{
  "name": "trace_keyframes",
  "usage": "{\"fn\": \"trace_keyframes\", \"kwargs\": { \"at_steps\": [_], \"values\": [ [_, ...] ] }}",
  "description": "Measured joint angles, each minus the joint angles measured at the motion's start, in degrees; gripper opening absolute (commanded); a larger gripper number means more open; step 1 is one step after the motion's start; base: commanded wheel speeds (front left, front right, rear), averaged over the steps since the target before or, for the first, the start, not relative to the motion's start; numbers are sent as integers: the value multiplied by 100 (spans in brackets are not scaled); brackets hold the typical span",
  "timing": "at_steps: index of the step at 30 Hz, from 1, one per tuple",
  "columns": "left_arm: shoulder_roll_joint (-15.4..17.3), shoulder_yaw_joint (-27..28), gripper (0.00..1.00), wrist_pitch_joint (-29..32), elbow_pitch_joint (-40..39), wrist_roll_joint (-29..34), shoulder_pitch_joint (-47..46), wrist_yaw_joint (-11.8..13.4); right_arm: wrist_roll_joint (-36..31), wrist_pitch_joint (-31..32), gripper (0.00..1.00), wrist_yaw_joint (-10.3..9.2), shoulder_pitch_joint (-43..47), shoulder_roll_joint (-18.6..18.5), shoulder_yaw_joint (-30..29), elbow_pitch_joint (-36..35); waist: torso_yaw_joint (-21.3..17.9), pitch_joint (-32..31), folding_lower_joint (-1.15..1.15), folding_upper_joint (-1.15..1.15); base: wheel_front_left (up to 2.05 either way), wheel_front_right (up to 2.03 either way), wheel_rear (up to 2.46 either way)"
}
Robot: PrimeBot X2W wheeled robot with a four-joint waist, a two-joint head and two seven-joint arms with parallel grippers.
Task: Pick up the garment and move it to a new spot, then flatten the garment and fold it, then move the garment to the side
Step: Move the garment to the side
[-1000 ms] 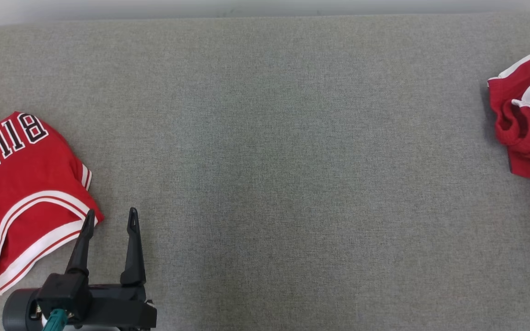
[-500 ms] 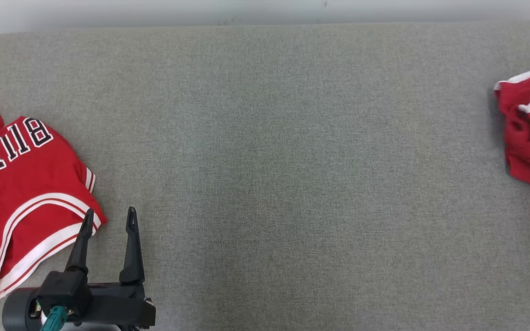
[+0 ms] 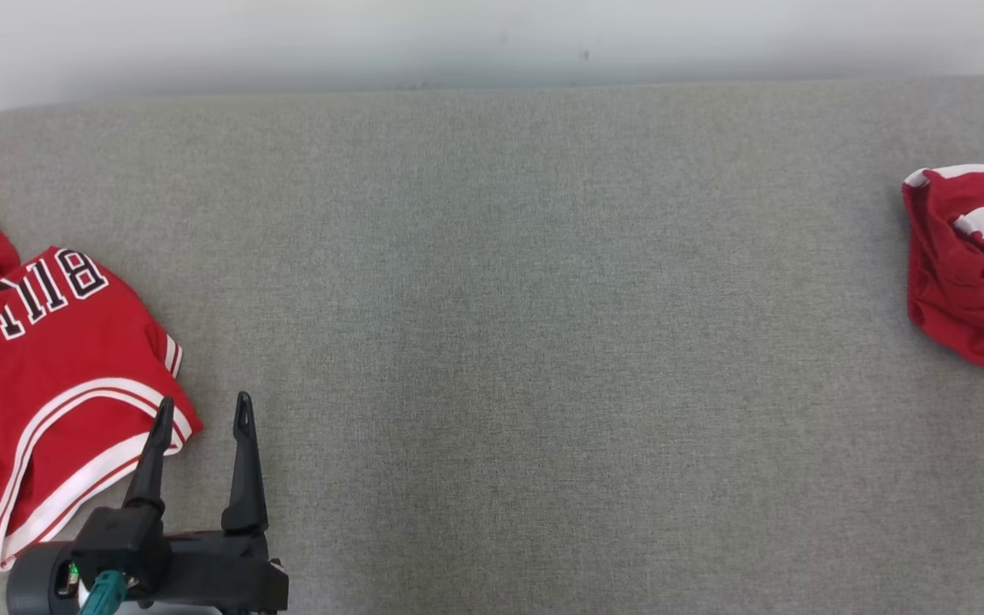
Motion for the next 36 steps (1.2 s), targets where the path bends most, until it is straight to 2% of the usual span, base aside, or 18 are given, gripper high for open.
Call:
{"fn": "trace_keyframes", "kwargs": {
  "at_steps": [7,10,13,26,36],
  "values": [
    [-19,26,100,0,120,-144,104,0,208,-816,100,523,193,431,-119,-401,-50,-283,0,0,0,0,0],
    [-20,51,100,0,136,-146,167,1,311,-1158,100,665,460,599,-153,-609,-73,-424,0,0,0,0,0],
    [-12,116,100,0,135,-156,320,1,312,-1500,100,714,648,800,-135,-913,-105,-569,-1,0,0,0,0],
    [-15,294,100,0,49,-177,770,53,79,-2854,100,703,1767,1076,-8,-2063,-395,-988,-1,-1,0,0,0],
    [-46,354,100,0,-48,-135,828,60,48,-3861,100,246,3026,1188,-210,-2874,-594,-1225,-1,0,0,0,0]
  ]
}}
